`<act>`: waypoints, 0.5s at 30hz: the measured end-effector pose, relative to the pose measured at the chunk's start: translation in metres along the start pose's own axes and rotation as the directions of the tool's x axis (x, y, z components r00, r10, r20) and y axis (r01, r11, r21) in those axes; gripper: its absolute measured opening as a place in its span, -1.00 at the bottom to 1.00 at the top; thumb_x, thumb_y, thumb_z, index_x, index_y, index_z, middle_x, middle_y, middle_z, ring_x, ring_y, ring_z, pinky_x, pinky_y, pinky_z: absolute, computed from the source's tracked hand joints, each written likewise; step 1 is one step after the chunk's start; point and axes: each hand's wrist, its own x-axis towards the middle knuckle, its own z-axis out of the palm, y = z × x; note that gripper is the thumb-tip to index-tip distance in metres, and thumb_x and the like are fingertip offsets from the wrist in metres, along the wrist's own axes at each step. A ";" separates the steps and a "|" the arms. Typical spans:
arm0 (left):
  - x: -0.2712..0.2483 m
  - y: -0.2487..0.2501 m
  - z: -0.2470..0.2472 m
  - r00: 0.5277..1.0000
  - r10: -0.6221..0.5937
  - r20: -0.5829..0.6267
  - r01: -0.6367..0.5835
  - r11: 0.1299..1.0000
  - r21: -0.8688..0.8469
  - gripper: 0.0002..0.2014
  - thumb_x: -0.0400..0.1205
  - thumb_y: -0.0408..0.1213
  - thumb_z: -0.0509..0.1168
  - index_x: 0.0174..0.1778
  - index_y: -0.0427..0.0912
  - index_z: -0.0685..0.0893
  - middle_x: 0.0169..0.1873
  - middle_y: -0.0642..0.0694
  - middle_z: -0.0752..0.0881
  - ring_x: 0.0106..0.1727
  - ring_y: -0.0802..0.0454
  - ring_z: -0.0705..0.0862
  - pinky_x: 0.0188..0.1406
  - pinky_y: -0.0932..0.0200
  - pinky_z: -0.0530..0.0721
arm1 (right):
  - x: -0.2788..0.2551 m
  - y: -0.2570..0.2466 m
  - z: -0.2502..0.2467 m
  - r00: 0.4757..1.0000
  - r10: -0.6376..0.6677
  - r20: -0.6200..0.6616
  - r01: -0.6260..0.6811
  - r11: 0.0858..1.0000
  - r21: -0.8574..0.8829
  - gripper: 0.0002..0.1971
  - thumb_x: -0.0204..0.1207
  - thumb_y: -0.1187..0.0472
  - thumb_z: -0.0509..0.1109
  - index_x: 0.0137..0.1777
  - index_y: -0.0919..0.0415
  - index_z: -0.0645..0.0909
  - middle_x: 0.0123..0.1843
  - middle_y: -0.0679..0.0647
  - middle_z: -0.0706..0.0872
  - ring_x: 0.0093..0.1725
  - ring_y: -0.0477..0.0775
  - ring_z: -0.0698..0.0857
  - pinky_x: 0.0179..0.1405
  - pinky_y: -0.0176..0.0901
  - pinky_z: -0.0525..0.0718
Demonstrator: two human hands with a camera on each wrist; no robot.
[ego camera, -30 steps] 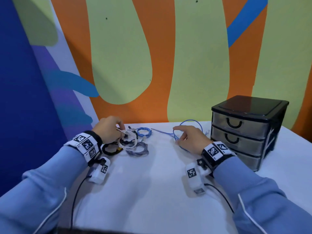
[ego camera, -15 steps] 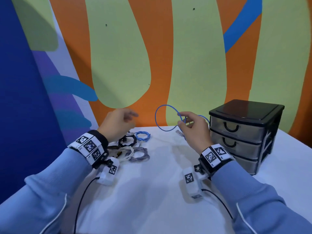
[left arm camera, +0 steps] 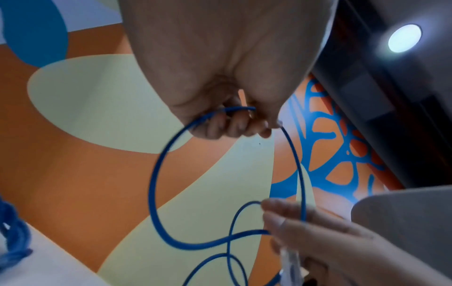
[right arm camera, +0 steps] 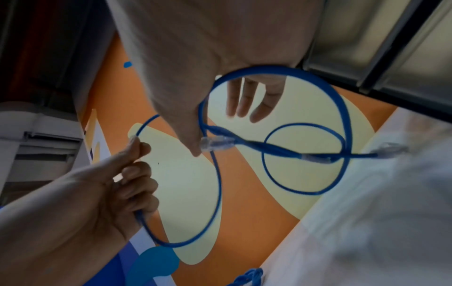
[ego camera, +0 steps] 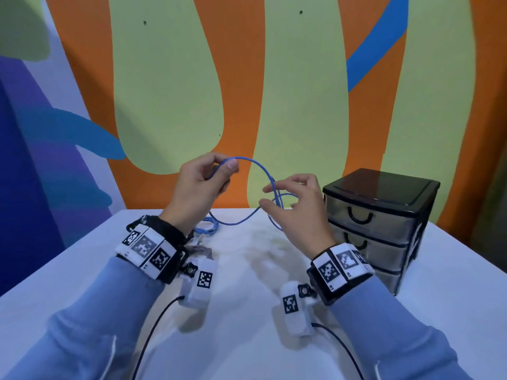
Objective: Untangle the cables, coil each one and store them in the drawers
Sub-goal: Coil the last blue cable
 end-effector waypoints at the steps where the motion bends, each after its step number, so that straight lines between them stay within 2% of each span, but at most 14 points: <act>1: 0.002 -0.001 -0.001 0.996 -0.005 -0.085 0.001 0.999 -0.039 -0.78 0.83 -0.18 0.37 -0.03 -0.27 0.71 -0.50 0.00 0.46 -0.48 0.08 0.35 -0.50 0.27 0.32 | -0.001 -0.001 -0.001 0.999 -0.001 0.033 0.002 1.000 -0.031 -0.74 0.46 0.05 0.69 0.10 -0.22 0.80 0.22 -0.15 0.51 0.21 -0.10 0.66 0.18 -0.10 0.66; 3: 0.005 -0.007 -0.005 0.963 -0.076 -0.258 0.045 0.991 -0.125 -0.78 0.84 -0.11 0.36 -0.03 -0.17 0.71 -0.55 0.12 0.39 -0.50 0.09 0.25 -0.55 0.24 0.23 | -0.002 -0.002 -0.003 0.995 0.037 0.089 -0.034 0.999 -0.036 -0.58 0.46 -0.03 0.68 0.30 -0.25 0.70 0.14 -0.13 0.61 0.00 -0.06 0.72 0.01 -0.12 0.68; 5: 0.007 -0.017 -0.009 0.914 -0.158 -0.373 0.088 0.976 -0.198 -0.78 0.84 -0.07 0.36 -0.07 -0.09 0.69 -0.53 0.06 0.33 -0.50 0.05 0.19 -0.54 0.18 0.14 | -0.001 -0.004 -0.005 0.991 0.082 0.105 -0.077 0.996 -0.043 -0.48 0.41 -0.20 0.68 0.35 -0.26 0.64 0.00 -0.12 0.68 -0.14 0.00 0.71 -0.10 -0.09 0.70; 7: 0.006 -0.027 -0.013 0.873 -0.207 -0.442 0.116 0.968 -0.224 -0.76 0.84 -0.06 0.35 -0.12 -0.04 0.67 -0.51 0.00 0.29 -0.51 0.03 0.17 -0.49 0.12 0.07 | 0.001 -0.003 -0.008 0.995 0.080 0.067 -0.077 0.996 -0.043 -0.59 0.38 -0.26 0.67 0.11 -0.10 0.74 -0.23 -0.12 0.64 -0.31 -0.04 0.58 -0.24 -0.09 0.59; 8: 0.006 -0.032 -0.014 0.861 -0.233 -0.452 0.143 0.964 -0.226 -0.76 0.83 -0.06 0.35 -0.13 -0.04 0.67 -0.52 0.01 0.29 -0.52 0.03 0.17 -0.50 0.15 0.07 | 0.003 -0.001 -0.010 0.996 0.075 0.056 -0.076 0.997 0.001 -0.66 0.42 -0.20 0.67 -0.06 0.04 0.77 -0.35 -0.09 0.57 -0.38 -0.04 0.48 -0.31 -0.08 0.49; 10: 0.005 -0.038 -0.016 0.869 -0.298 -0.396 0.231 0.950 -0.209 -0.76 0.82 -0.08 0.37 -0.12 -0.09 0.70 -0.51 0.00 0.31 -0.54 0.04 0.18 -0.55 0.22 0.11 | 0.006 -0.002 -0.012 0.992 0.107 0.070 -0.116 0.985 0.128 -0.64 0.55 -0.07 0.63 -0.27 0.22 0.74 -0.48 0.03 0.48 -0.42 -0.02 0.40 -0.29 -0.09 0.38; 11: 0.003 -0.039 -0.016 0.880 -0.323 -0.347 0.281 0.945 -0.168 -0.76 0.82 -0.09 0.37 -0.11 -0.13 0.72 -0.49 -0.03 0.32 -0.53 0.03 0.19 -0.56 0.23 0.14 | 0.007 -0.004 -0.013 0.989 0.131 0.069 -0.142 0.972 0.189 -0.64 0.59 -0.05 0.59 -0.31 0.20 0.75 -0.52 0.03 0.46 -0.44 -0.02 0.41 -0.28 -0.10 0.38; 15: -0.005 -0.038 -0.015 0.909 -0.386 -0.156 0.400 0.914 0.067 -0.72 0.81 -0.08 0.38 -0.13 -0.15 0.80 -0.43 -0.09 0.36 -0.52 0.00 0.23 -0.62 0.27 0.24 | 0.008 -0.015 -0.015 0.982 0.187 0.014 -0.170 0.858 0.485 -0.69 0.72 0.00 0.47 -0.22 0.11 0.80 -0.45 0.00 0.18 -0.47 0.01 0.13 -0.47 -0.24 0.17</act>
